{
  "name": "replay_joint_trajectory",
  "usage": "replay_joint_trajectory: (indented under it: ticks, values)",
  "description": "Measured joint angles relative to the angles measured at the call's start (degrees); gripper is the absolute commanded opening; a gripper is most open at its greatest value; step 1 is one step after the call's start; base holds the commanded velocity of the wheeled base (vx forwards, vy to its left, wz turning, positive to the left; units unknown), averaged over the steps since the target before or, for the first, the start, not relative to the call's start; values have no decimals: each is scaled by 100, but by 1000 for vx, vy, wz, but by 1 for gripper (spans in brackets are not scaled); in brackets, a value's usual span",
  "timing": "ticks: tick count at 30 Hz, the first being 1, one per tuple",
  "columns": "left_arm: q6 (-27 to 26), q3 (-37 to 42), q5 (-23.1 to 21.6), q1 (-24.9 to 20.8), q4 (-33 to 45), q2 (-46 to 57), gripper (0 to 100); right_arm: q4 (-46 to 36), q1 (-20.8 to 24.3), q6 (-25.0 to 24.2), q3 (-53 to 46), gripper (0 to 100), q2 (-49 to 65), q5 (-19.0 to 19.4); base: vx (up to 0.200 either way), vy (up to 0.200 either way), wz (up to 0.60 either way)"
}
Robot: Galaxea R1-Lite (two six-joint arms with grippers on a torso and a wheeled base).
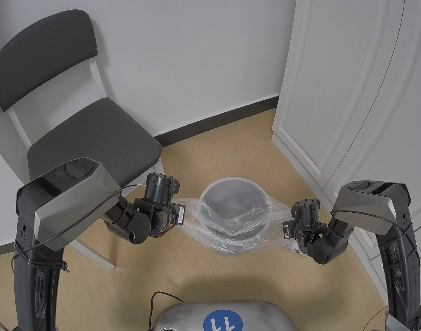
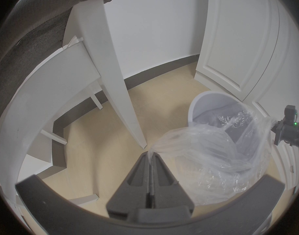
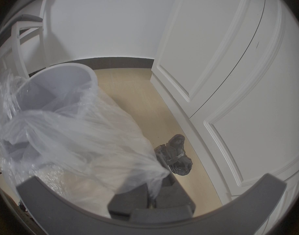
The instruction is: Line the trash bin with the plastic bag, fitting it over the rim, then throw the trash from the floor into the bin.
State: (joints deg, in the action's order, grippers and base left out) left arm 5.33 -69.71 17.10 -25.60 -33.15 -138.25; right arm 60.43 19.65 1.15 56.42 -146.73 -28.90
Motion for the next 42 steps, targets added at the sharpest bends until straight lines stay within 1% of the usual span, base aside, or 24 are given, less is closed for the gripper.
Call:
replay_joint_trajectory:
  ticks: [6, 7, 12, 16, 19, 22, 26, 31, 34, 35, 36, 37, 41, 42]
  values:
    - [9, 74, -4, -74, -40, 85, 0, 116, 9, 16, -101, 0, -27, 0, 0, 0, 0]
    - [11, 77, -4, -77, -46, 94, 0, 121, 9, 18, -124, 100, -22, 0, 0, 0, 0]
    - [26, 74, -2, -77, -51, 118, 0, 228, 7, 18, -204, 100, 12, 30, 0, 0, 0]
    - [33, 72, -4, -77, -54, 135, 0, 389, -56, 35, -269, 100, 67, 329, 0, 0, 0]
    - [37, 72, -4, -77, -54, 149, 0, 416, -111, 62, -441, 100, 150, 718, 0, 0, 0]
    - [35, 74, -6, -77, -51, 157, 0, 428, -223, 117, -739, 100, 296, 1443, 0, 0, 0]
    - [37, 77, -4, -77, -51, 162, 0, 450, -472, 244, -1139, 100, 516, 2650, 0, 0, 0]
    - [37, 74, -2, -77, -51, 162, 0, 701, -1026, 484, -1536, 100, 708, 3950, 0, 0, 0]
    - [35, 69, 0, -74, -51, 162, 0, 1026, -1346, 600, -1701, 100, 729, 4667, 0, 0, 0]
    - [35, 68, 0, -72, -51, 162, 0, 1218, -1491, 638, -1762, 100, 712, 5016, 0, 0, 0]
    - [33, 68, 0, -72, -51, 160, 0, 1336, -1569, 655, -1792, 100, 692, 5211, 0, 0, 0]
    - [30, 68, 5, -69, -51, 157, 0, 1525, -1691, 681, -1833, 100, 653, 5504, 0, 0, 0]
    - [20, 61, 7, -68, -49, 143, 0, 2169, -2009, 673, -1941, 100, 430, 6324, 0, 0, 0]
    - [17, 59, 7, -66, -46, 138, 0, 2308, -2072, 640, -1954, 100, 367, 6467, 0, 0, 0]
